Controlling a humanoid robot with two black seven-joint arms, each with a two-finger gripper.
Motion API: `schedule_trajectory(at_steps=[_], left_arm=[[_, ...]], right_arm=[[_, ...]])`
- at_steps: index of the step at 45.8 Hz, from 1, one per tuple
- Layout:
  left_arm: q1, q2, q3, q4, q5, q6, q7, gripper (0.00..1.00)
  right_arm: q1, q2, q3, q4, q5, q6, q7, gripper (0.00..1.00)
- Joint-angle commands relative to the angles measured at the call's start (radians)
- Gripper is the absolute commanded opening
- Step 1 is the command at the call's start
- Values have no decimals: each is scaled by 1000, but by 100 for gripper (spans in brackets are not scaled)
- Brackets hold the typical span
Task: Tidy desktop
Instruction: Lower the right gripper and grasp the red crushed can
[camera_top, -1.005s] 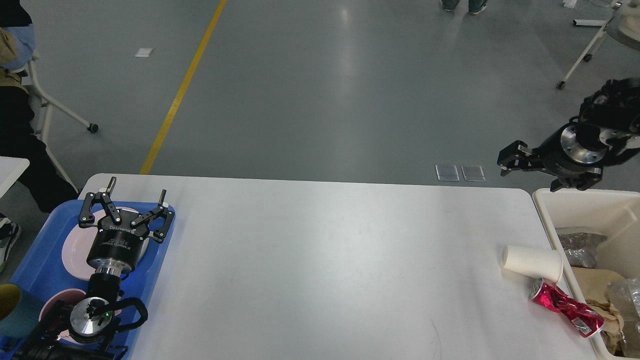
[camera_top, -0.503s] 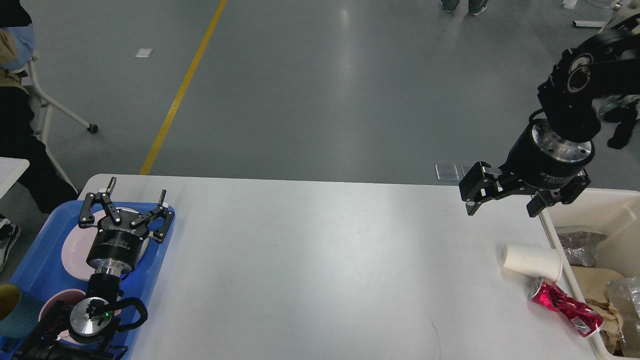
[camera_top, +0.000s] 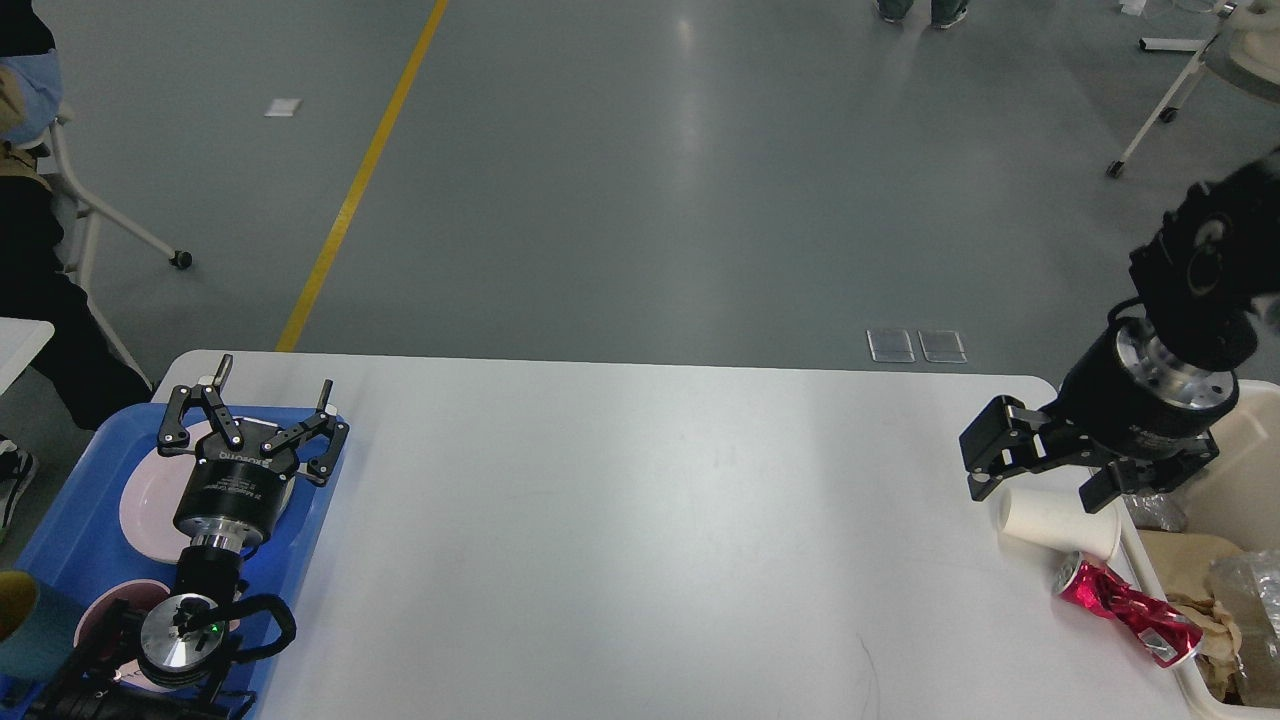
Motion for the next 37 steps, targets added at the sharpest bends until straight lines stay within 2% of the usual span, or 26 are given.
schedule_trajectory(at_steps=[1, 7, 13, 16, 18, 20, 25, 32, 37], left_arm=[[0, 0, 0, 0, 1, 0, 0, 96], [0, 0, 0, 0, 1, 0, 0, 96], [0, 0, 0, 0, -1, 0, 0, 96], [0, 0, 0, 0, 1, 0, 0, 96], [0, 0, 0, 0, -1, 0, 0, 96], [0, 0, 0, 0, -1, 0, -1, 96], [0, 0, 0, 0, 1, 0, 0, 96], [0, 0, 0, 0, -1, 0, 0, 96], [0, 0, 0, 0, 1, 0, 0, 96]], right_arm=[[-162, -46, 2, -83, -74, -90, -8, 92], [-285, -71, -13, -126, -96, -247, -11, 91], [-461, -97, -22, -160, -139, -512, -8, 91], [-537, -97, -33, -184, -150, -609, 1, 91], [-570, -94, -50, -198, -174, -623, 7, 90], [-589, -83, -67, -204, -229, -629, 17, 84], [-621, -82, -82, -226, -436, -644, 86, 78], [-649, -85, -94, -275, -561, -644, 87, 78], [-751, -68, -98, -414, -549, -646, 81, 79]])
